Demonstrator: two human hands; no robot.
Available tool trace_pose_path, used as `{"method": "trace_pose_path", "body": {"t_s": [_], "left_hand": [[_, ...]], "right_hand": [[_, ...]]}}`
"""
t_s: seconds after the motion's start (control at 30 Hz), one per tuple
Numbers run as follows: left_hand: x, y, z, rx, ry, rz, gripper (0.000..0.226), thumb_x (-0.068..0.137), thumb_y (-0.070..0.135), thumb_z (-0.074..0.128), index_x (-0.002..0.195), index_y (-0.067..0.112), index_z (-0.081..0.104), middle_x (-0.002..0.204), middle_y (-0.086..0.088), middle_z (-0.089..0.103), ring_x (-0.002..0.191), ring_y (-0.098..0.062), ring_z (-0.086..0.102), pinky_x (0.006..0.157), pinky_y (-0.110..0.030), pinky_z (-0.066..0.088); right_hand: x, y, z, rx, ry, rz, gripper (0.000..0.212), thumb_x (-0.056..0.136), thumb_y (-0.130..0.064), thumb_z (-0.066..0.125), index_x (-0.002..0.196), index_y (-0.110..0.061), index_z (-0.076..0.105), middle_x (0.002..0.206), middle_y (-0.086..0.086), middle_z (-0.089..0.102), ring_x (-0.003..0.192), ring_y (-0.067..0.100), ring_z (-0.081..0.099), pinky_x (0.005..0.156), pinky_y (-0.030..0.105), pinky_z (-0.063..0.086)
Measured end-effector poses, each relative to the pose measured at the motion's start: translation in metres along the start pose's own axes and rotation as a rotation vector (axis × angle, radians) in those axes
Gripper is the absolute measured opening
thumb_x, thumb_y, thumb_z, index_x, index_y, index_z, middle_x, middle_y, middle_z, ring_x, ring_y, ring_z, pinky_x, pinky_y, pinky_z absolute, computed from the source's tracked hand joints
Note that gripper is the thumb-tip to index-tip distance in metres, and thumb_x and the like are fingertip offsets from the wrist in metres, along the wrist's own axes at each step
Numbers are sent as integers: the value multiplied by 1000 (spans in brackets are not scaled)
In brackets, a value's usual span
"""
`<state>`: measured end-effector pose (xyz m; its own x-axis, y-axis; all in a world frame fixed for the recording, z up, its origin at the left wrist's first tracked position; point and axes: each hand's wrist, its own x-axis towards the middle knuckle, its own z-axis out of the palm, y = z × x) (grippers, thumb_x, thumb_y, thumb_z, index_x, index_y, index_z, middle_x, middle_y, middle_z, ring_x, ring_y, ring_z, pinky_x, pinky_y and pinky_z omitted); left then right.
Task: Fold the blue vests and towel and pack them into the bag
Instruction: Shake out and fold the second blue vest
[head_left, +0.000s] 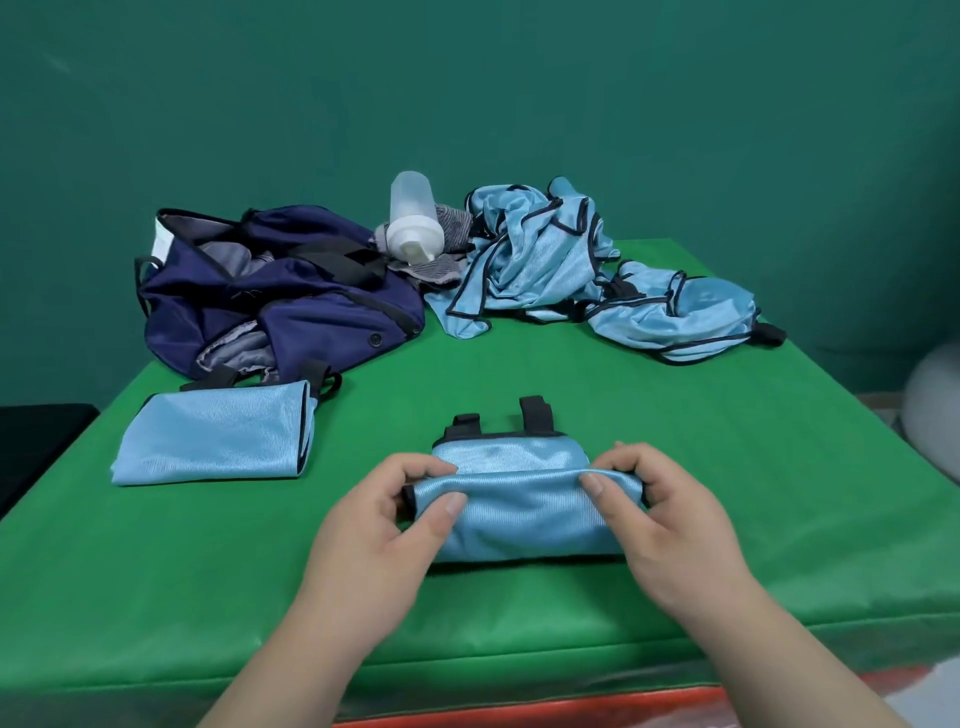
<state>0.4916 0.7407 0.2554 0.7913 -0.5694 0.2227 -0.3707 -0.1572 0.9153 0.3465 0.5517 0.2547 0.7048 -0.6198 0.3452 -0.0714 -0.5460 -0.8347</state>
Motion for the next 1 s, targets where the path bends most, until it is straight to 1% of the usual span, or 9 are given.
{"method": "trace_pose_path", "body": {"t_s": [0.07,0.17,0.33,0.47,0.53,0.67,0.83,0.93,1.0], "left_hand": [[0,-1,0,-19,6,-10,29,76,49,70,103,48,61,61,3,49,54,-11,37,51,-27,30],[3,-1,3,-4,25,-28,31,87,32,71,104,53,55,63,9,53,51,-6,37,51,-22,31],[13,0,12,38,66,-53,28,90,33,68,105,51,53,69,13,54,55,-6,45,54,-20,36],[18,-7,15,-39,28,-87,40,85,41,71,113,57,47,94,23,61,68,-11,58,70,-31,49],[18,-9,15,-85,0,-97,49,86,27,73,114,58,46,101,19,64,67,-11,61,67,-26,48],[22,-6,15,41,36,-70,47,89,20,70,116,52,50,76,12,51,50,-4,41,50,-13,33],[35,-11,17,184,31,11,35,91,24,68,102,56,59,124,33,44,76,1,51,79,-19,43],[39,-15,22,318,-17,-24,25,94,29,64,110,49,64,134,31,39,81,-2,49,83,-20,39],[40,-18,23,408,-49,-55,28,96,34,60,123,40,64,140,26,37,103,2,47,89,-18,35]], "right_hand": [[2,-2,2,13,42,32,15,86,-32,74,87,-42,63,74,0,65,69,27,56,67,36,43],[6,-1,5,52,62,86,25,82,-37,78,95,-51,61,70,4,60,63,30,50,59,35,41],[8,6,6,80,-31,128,54,84,-23,74,119,-58,51,91,-14,58,75,16,56,78,36,48],[17,10,13,74,48,148,49,85,-23,75,116,-55,53,85,-21,58,79,3,56,75,19,47],[21,10,16,53,55,162,45,86,-23,76,111,-54,55,93,-32,62,91,-6,59,77,7,43],[28,8,20,-12,89,201,38,86,-29,75,109,-53,56,96,-28,65,95,-11,60,73,11,44],[40,10,25,-111,113,237,36,88,-32,71,118,-47,57,98,-15,64,58,6,52,54,17,38],[44,15,27,-235,81,244,37,91,-32,67,125,-42,54,110,-22,55,67,-5,46,60,13,33],[45,16,27,-323,61,234,36,92,-34,65,126,-40,54,112,-25,48,71,-9,46,62,11,32]]}}
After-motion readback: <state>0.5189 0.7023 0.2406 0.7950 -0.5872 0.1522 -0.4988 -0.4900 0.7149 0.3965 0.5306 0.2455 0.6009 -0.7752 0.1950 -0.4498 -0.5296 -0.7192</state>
